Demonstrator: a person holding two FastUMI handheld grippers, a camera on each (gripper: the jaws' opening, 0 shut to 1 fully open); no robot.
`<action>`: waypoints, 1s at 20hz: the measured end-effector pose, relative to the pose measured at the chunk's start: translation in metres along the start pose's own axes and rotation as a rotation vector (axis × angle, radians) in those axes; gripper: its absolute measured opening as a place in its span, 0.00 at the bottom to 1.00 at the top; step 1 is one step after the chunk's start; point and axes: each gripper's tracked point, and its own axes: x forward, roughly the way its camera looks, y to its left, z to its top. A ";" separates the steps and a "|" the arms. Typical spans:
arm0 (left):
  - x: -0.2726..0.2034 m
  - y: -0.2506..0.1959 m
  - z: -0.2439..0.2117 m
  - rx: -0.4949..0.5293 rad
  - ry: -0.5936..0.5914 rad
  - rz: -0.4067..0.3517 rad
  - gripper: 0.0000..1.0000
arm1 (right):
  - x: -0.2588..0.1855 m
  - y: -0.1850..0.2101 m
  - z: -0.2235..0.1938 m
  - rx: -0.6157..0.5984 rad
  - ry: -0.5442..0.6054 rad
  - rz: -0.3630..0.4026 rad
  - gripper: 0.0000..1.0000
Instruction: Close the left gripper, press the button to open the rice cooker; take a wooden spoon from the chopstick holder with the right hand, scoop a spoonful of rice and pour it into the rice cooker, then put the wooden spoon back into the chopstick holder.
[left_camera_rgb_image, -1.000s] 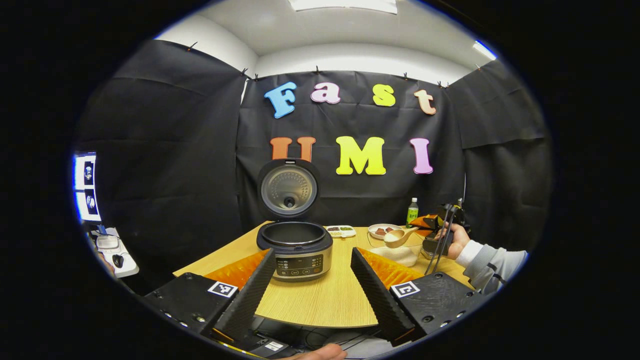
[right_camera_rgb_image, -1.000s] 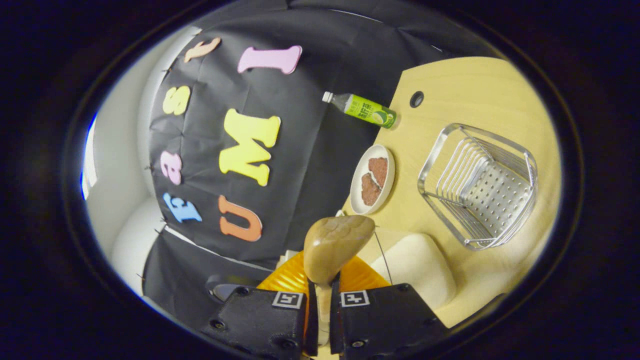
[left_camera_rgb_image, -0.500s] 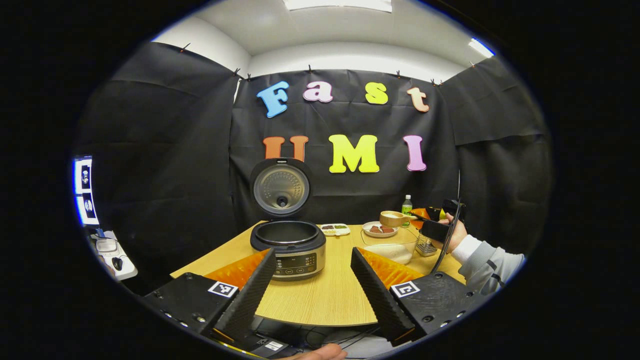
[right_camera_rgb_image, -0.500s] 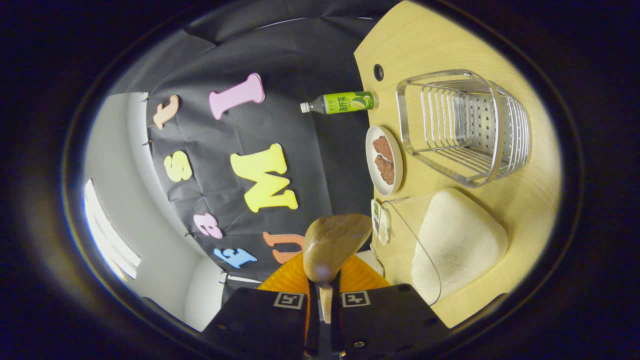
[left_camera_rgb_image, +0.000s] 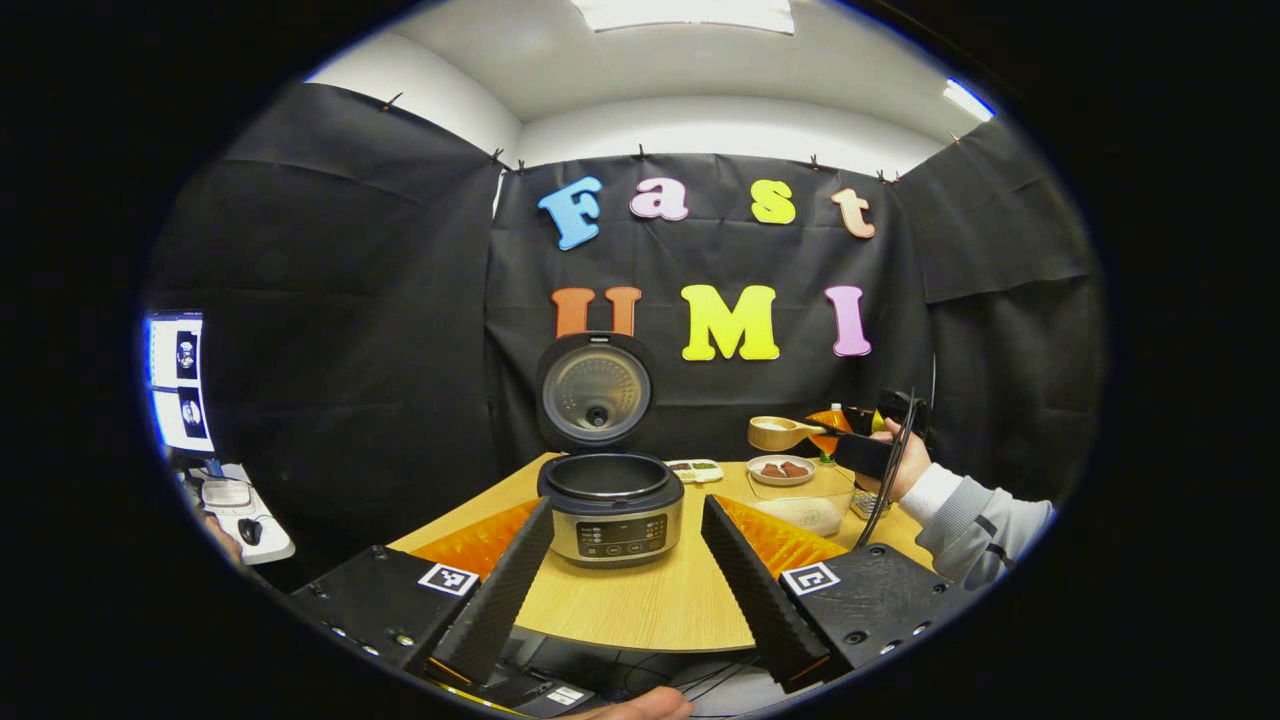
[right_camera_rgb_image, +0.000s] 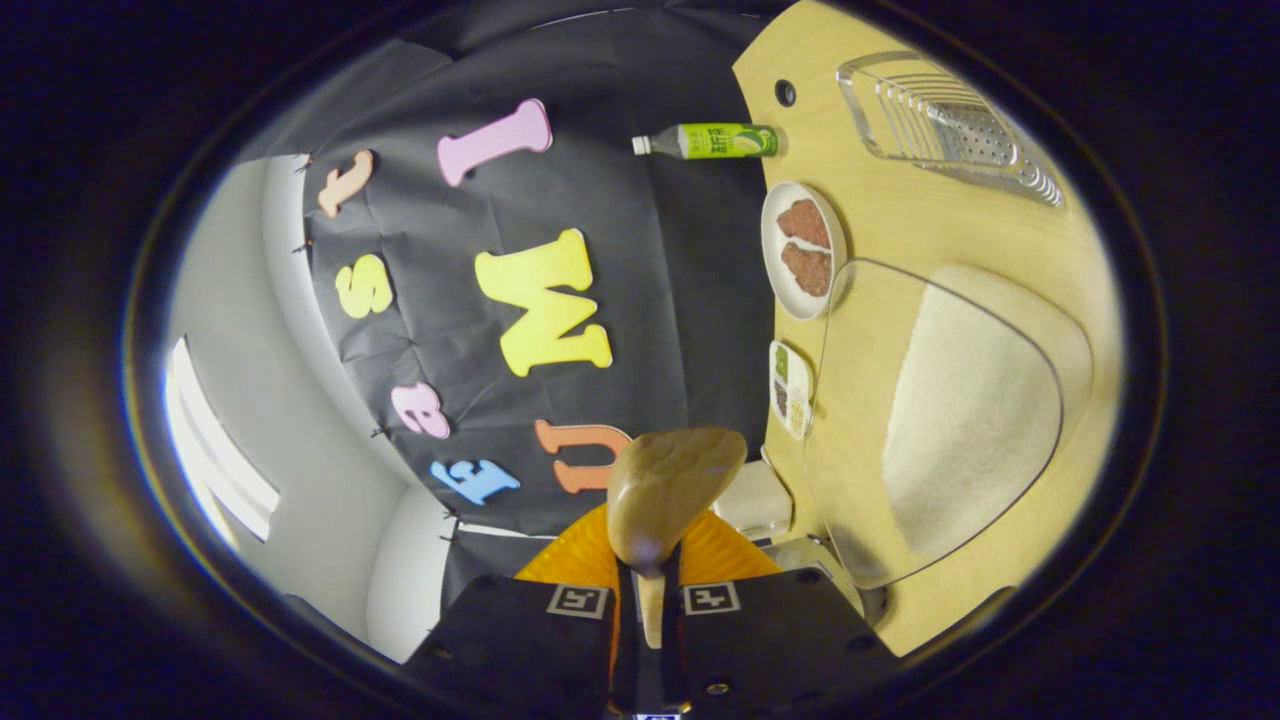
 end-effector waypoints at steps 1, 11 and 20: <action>-0.003 0.002 -0.002 0.000 0.002 -0.004 0.94 | 0.005 0.001 -0.010 -0.014 0.010 -0.004 0.14; -0.014 0.031 -0.011 0.019 0.004 0.022 0.95 | 0.057 -0.001 -0.083 -0.186 0.074 -0.108 0.14; -0.017 0.055 -0.022 -0.005 0.020 0.074 0.95 | 0.089 0.000 -0.139 -0.543 0.137 -0.183 0.13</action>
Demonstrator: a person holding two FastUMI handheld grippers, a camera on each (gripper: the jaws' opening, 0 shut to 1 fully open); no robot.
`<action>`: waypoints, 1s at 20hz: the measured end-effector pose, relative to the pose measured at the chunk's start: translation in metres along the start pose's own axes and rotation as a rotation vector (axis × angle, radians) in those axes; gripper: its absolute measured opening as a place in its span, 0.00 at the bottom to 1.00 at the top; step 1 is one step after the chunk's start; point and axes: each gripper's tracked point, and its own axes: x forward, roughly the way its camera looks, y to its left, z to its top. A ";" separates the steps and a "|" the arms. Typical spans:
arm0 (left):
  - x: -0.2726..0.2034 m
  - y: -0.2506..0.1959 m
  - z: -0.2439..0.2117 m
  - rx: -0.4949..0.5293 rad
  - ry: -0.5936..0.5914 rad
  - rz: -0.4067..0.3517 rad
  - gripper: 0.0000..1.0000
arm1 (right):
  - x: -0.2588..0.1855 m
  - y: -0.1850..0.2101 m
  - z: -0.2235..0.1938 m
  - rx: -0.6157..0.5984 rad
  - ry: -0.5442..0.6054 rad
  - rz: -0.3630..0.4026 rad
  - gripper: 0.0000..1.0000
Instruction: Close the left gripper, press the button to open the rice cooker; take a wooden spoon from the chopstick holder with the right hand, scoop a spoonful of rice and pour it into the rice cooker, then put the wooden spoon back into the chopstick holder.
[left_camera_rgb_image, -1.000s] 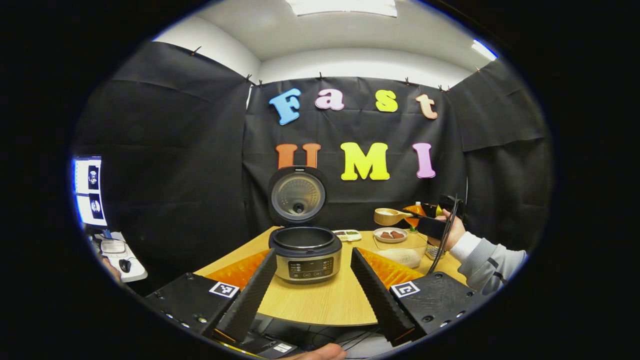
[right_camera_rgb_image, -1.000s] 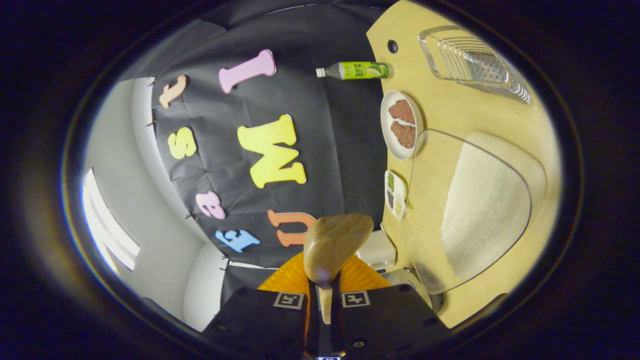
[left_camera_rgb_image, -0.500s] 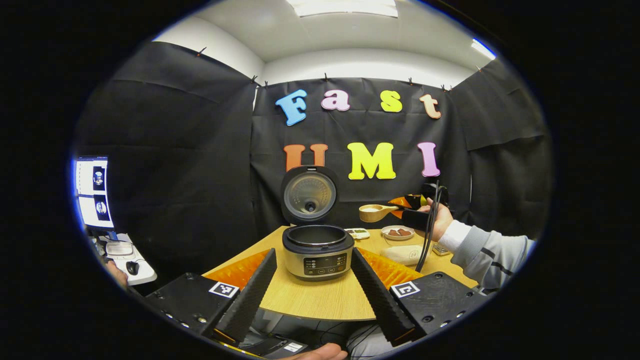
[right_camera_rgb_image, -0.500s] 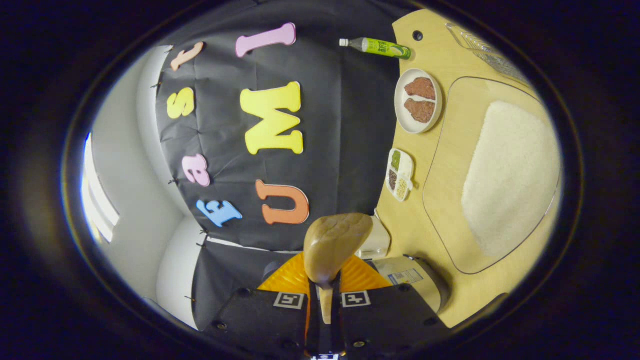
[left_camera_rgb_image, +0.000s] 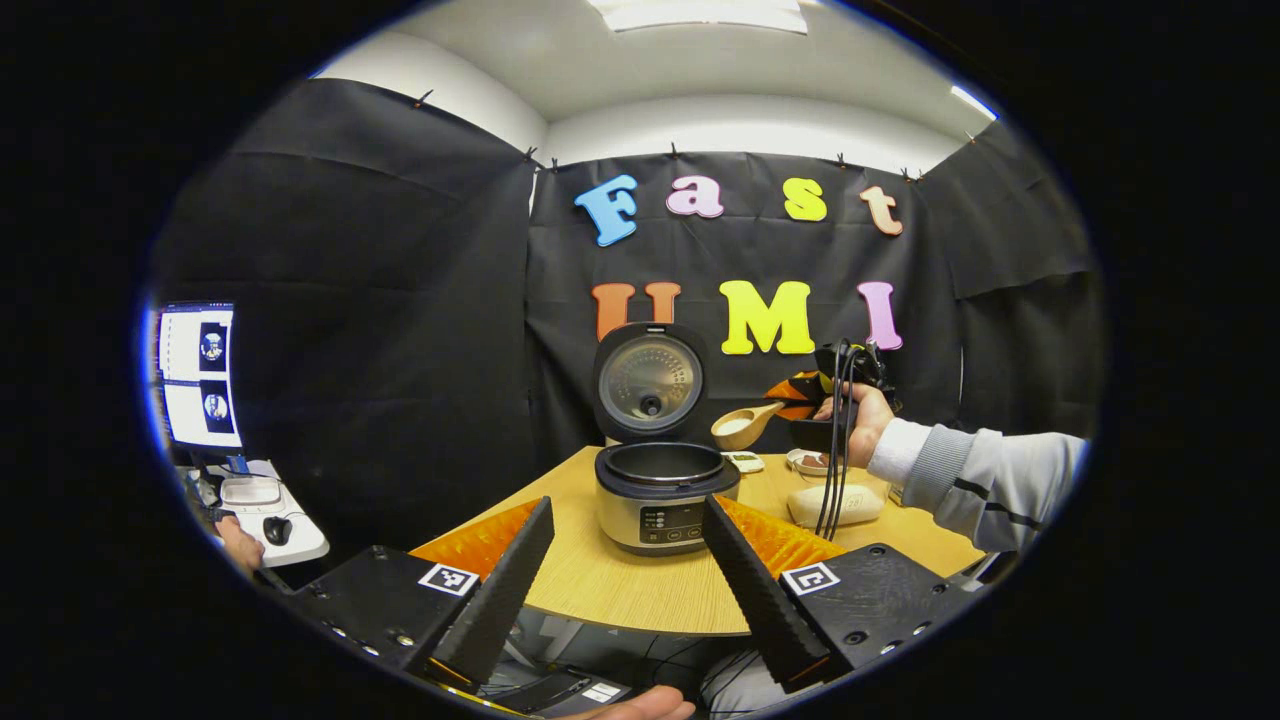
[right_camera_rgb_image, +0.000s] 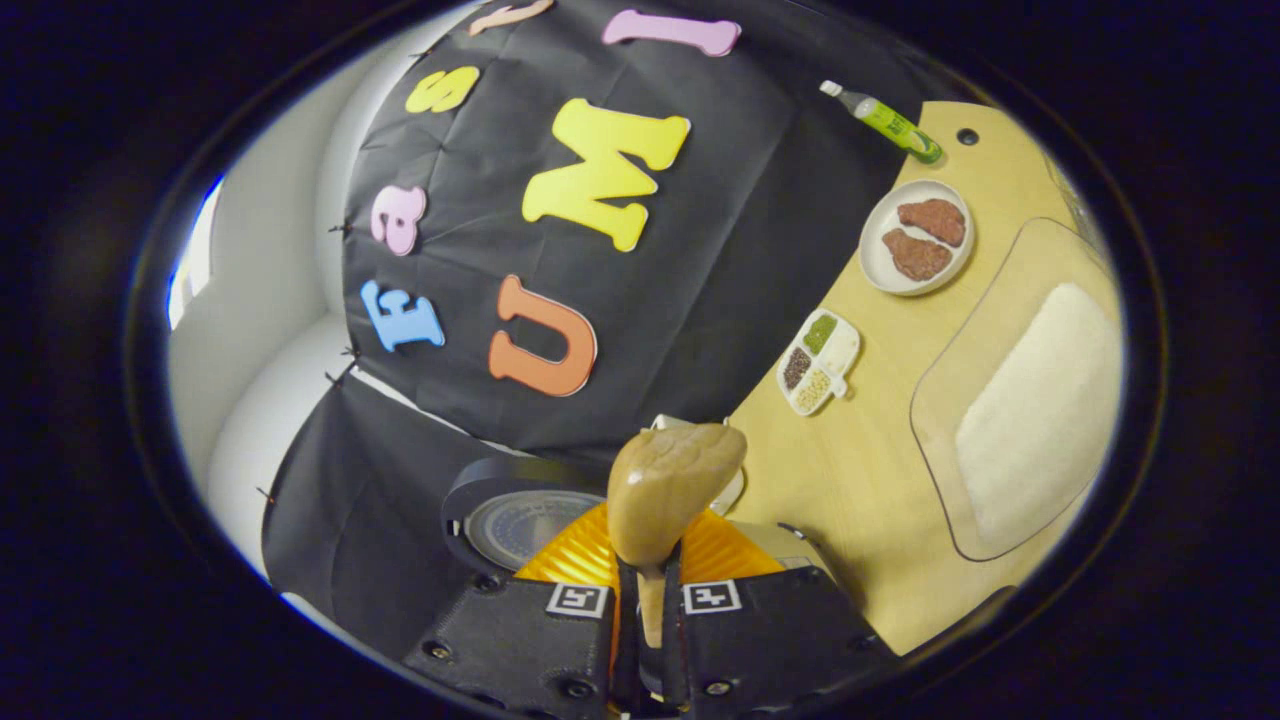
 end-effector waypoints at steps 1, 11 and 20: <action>0.000 0.001 -0.002 0.001 0.004 0.004 1.00 | 0.001 0.006 -0.005 -0.043 0.005 -0.004 0.14; 0.001 -0.002 -0.005 0.032 0.014 0.005 0.95 | 0.006 0.044 -0.037 -0.434 0.018 -0.065 0.14; 0.001 -0.006 -0.005 0.034 0.017 -0.018 0.95 | 0.006 0.075 -0.038 -0.611 -0.052 -0.066 0.14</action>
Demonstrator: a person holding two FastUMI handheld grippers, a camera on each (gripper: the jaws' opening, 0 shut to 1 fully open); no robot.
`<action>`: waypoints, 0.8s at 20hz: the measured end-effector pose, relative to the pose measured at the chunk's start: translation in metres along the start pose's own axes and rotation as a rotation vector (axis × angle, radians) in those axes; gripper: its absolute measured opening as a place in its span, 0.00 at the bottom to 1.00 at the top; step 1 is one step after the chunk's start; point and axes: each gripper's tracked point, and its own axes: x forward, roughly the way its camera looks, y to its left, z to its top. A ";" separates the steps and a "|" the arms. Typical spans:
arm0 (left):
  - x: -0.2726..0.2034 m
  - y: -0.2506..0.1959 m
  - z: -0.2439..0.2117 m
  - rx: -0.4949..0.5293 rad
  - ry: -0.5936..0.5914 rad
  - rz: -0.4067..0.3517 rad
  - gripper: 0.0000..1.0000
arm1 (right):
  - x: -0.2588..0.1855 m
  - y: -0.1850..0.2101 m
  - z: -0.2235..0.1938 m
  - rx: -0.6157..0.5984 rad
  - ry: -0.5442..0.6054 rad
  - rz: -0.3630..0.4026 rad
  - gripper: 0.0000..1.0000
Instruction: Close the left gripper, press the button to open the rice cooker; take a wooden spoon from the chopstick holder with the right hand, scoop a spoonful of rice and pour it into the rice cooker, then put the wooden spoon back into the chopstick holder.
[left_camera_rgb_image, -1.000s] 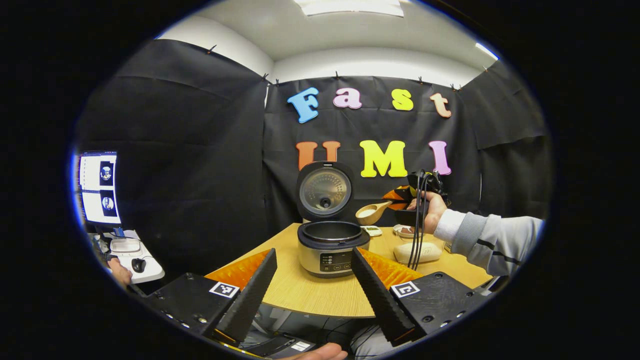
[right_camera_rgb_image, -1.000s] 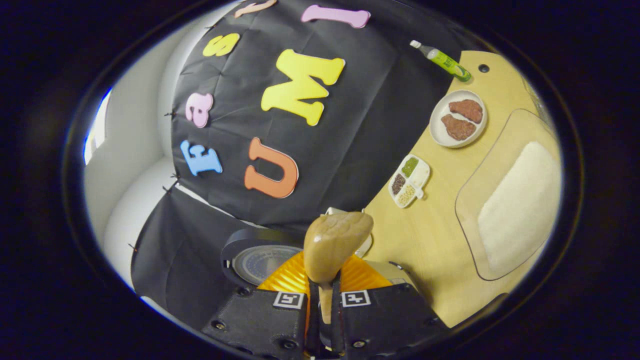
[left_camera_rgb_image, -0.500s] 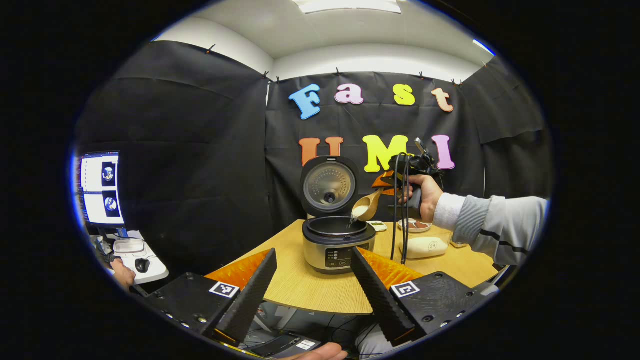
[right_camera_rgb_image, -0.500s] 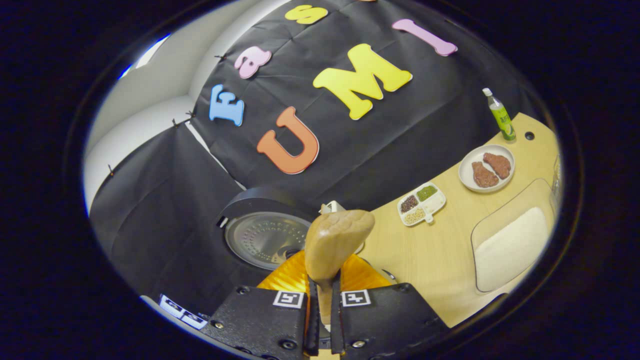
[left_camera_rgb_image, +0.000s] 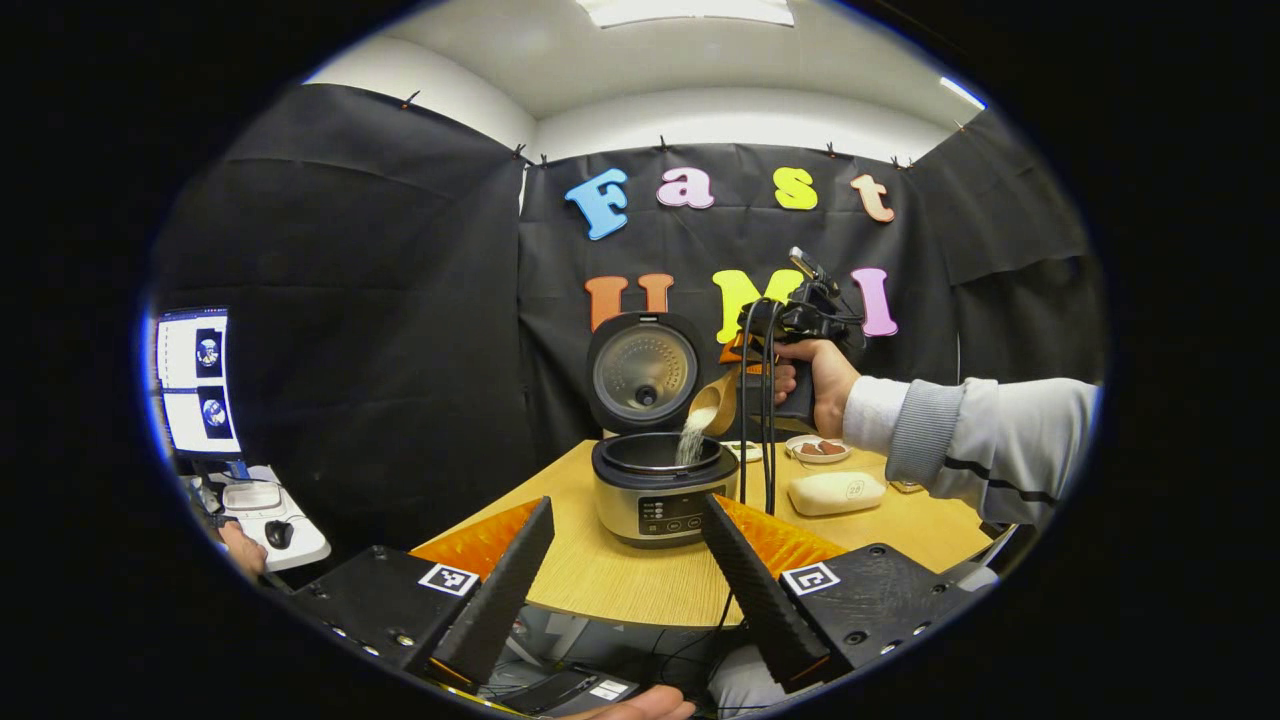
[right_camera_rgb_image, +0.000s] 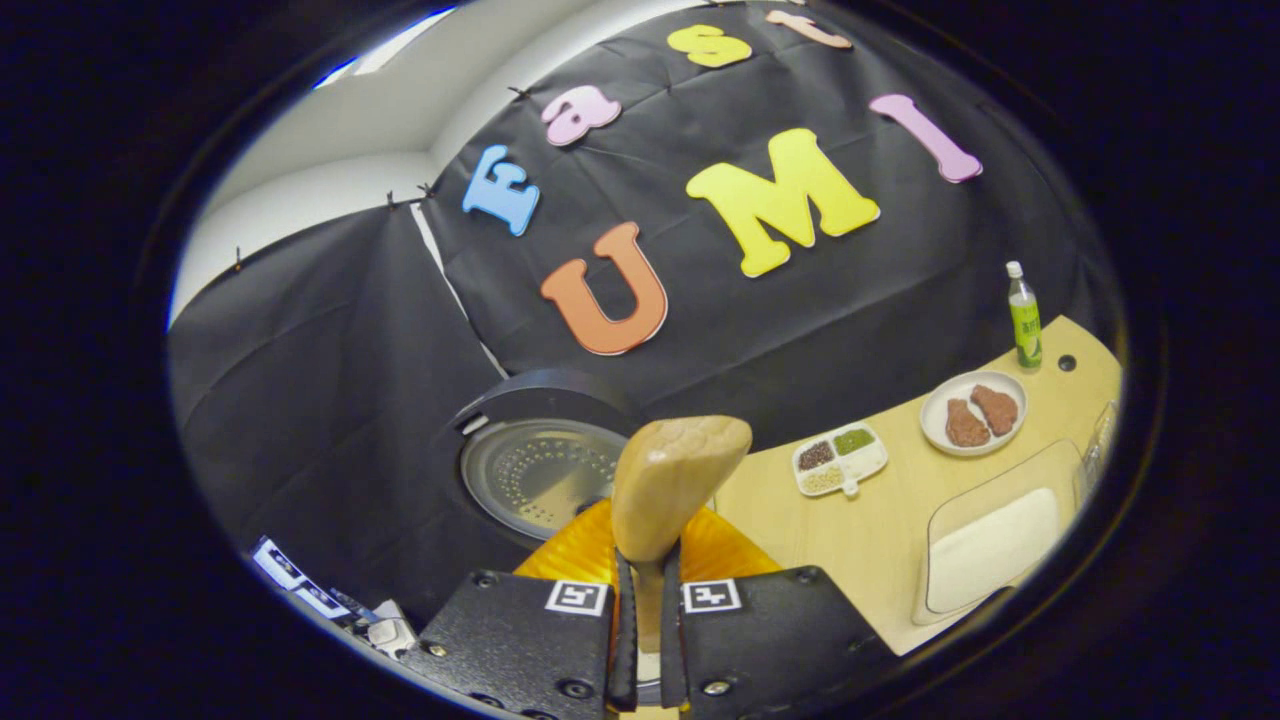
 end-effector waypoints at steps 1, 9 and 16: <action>-0.001 -0.001 0.000 -0.004 0.000 -0.001 0.95 | 0.000 0.001 0.003 -0.020 -0.013 -0.005 0.14; -0.002 -0.002 0.001 -0.064 0.004 -0.029 0.95 | 0.003 0.026 0.008 -0.138 -0.043 -0.033 0.14; 0.001 -0.020 -0.003 -0.037 -0.001 -0.066 0.96 | -0.010 0.068 0.006 -0.541 -0.188 -0.035 0.14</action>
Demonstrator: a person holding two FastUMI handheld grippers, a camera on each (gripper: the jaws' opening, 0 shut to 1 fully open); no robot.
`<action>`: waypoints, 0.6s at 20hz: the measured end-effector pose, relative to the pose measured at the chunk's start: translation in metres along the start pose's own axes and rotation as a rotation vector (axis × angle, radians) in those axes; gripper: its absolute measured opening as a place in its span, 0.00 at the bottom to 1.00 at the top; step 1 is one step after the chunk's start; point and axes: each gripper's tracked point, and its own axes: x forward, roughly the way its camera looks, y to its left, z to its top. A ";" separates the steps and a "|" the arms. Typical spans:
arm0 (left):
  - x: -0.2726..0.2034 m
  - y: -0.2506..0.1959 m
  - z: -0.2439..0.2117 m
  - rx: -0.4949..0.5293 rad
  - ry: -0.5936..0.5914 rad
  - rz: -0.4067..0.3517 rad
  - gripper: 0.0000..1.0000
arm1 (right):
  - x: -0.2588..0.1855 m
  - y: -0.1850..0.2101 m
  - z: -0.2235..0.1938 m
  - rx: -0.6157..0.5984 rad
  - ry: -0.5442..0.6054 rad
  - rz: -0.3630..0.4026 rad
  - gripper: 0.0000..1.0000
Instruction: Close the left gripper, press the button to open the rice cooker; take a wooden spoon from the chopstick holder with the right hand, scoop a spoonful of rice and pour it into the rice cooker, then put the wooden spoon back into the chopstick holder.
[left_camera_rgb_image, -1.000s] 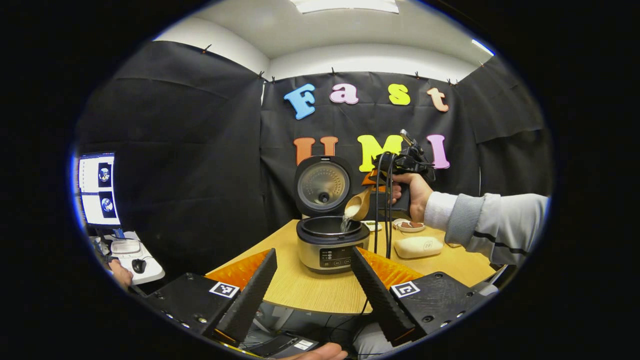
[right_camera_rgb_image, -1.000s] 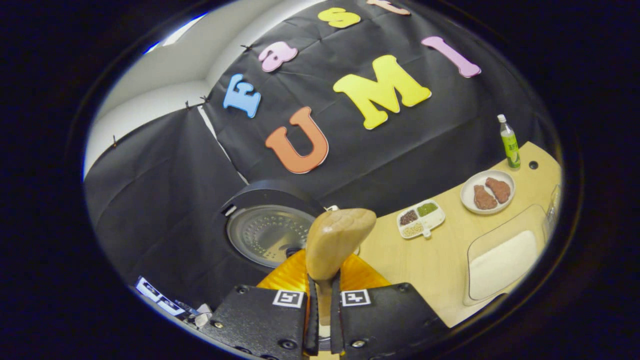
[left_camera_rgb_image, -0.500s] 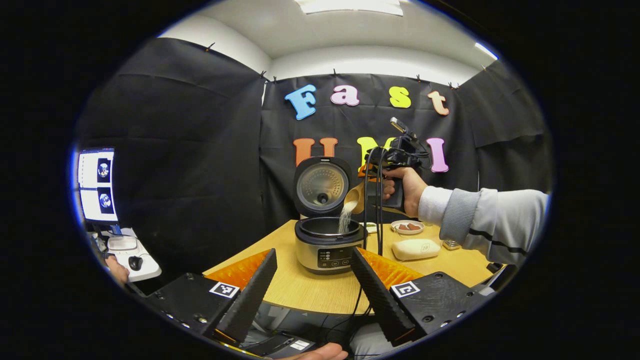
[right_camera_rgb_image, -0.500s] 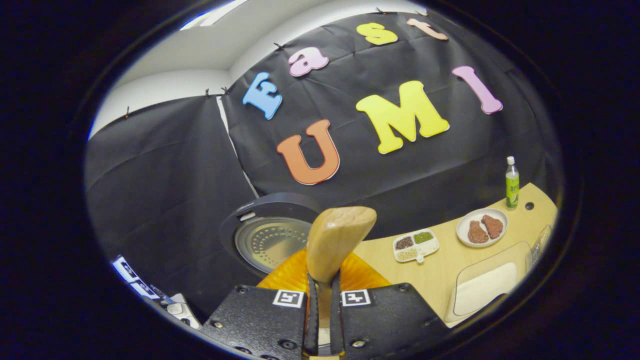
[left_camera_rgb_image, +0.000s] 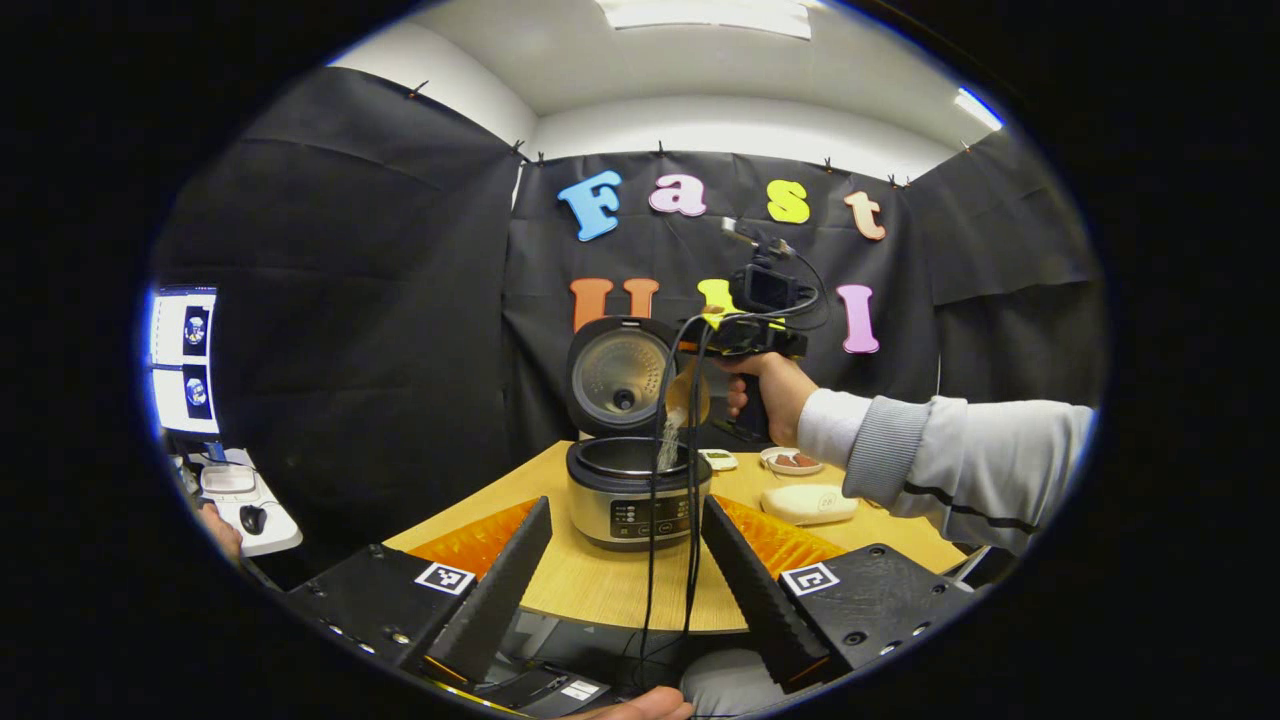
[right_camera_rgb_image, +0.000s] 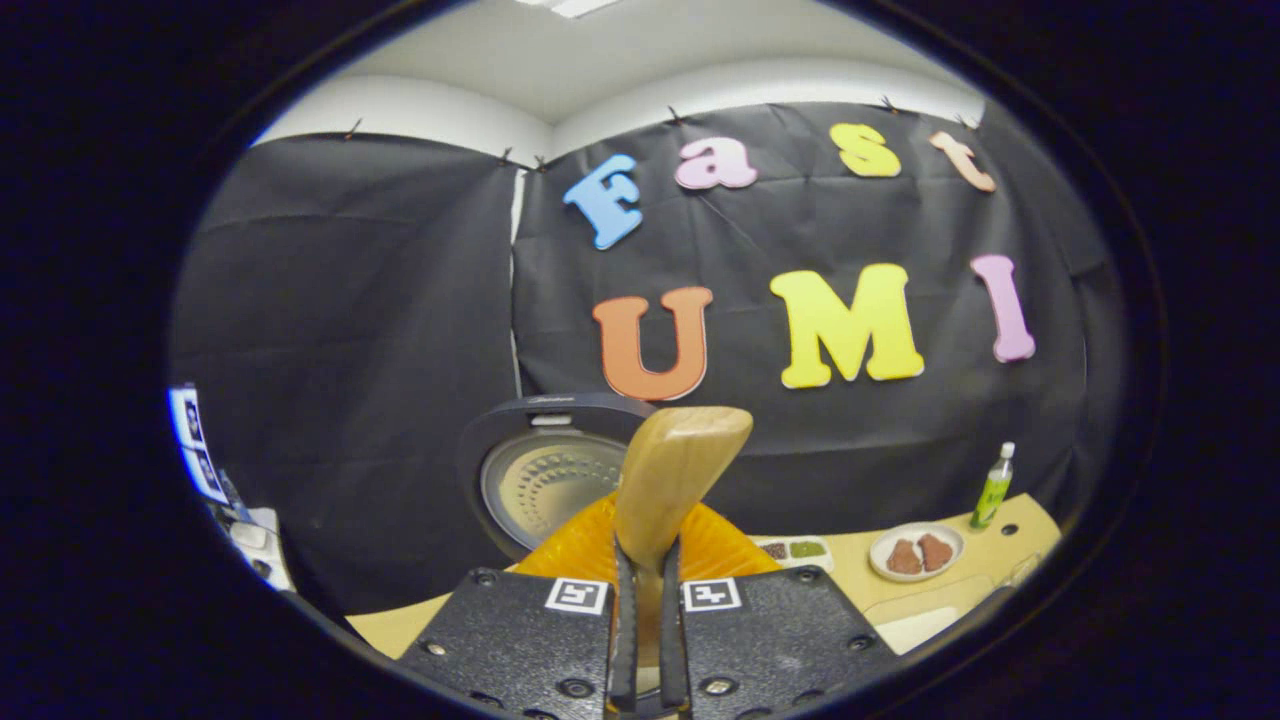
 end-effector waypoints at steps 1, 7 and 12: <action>0.000 0.001 -0.002 0.010 0.008 0.006 0.96 | -0.004 0.007 0.000 -0.076 -0.005 0.010 0.14; 0.000 0.004 -0.001 -0.016 0.019 0.020 0.96 | -0.007 0.029 -0.005 -0.250 -0.029 0.000 0.14; -0.001 -0.008 0.004 -0.004 0.004 -0.001 0.96 | -0.008 0.002 0.015 -0.181 -0.017 -0.051 0.14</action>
